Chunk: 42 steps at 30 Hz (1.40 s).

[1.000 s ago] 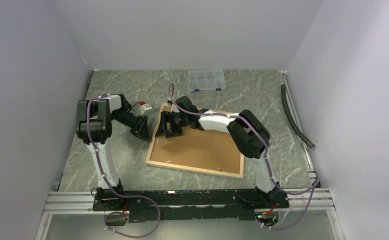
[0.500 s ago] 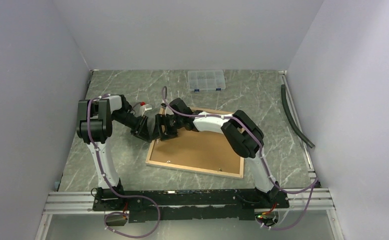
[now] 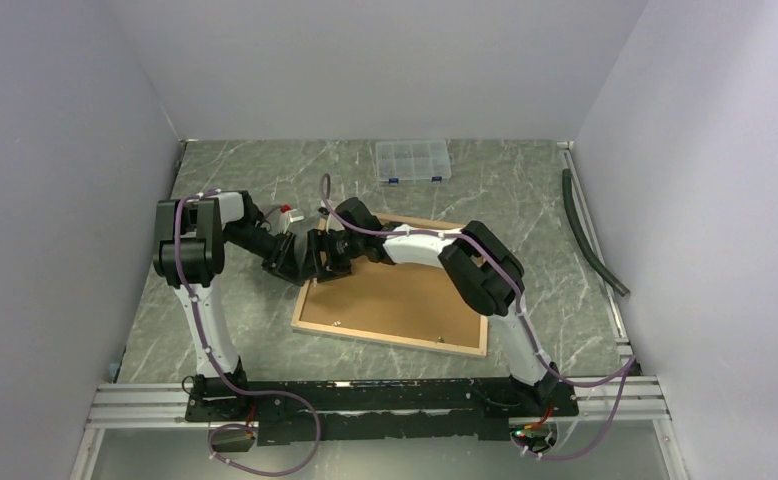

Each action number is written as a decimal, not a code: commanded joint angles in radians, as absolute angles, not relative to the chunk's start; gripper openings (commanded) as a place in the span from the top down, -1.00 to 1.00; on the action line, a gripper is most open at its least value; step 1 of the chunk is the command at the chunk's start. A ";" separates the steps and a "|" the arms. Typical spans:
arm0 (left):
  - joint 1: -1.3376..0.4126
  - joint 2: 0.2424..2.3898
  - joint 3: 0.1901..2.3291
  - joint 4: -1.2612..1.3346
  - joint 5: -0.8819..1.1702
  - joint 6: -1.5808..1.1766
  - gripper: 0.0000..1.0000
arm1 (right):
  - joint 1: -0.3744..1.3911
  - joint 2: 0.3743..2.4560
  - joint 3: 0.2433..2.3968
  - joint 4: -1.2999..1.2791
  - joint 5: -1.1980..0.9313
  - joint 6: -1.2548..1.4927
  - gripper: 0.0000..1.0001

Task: Put the photo into the frame
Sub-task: Install the photo frame at the center of the board.

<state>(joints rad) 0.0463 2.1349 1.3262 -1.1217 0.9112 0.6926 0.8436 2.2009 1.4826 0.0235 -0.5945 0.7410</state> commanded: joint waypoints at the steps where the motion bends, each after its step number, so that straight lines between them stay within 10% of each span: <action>1: 0.040 2.128 1.313 -1.091 0.909 0.710 0.47 | 0.853 2.229 1.507 0.052 -0.610 0.742 -0.39; 28: 0.045 2.102 1.335 -1.109 0.904 0.713 0.48 | 0.830 2.219 1.550 0.040 -0.675 0.712 -0.37; 42: 0.102 1.998 1.331 -1.145 0.792 0.767 0.39 | 0.449 1.631 1.106 -0.086 -0.349 0.705 -0.96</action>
<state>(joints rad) 0.1127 2.0834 1.3643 -1.1576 0.8516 0.7261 0.5873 1.8374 1.2564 -0.0280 -0.5316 0.7033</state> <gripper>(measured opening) 0.305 0.922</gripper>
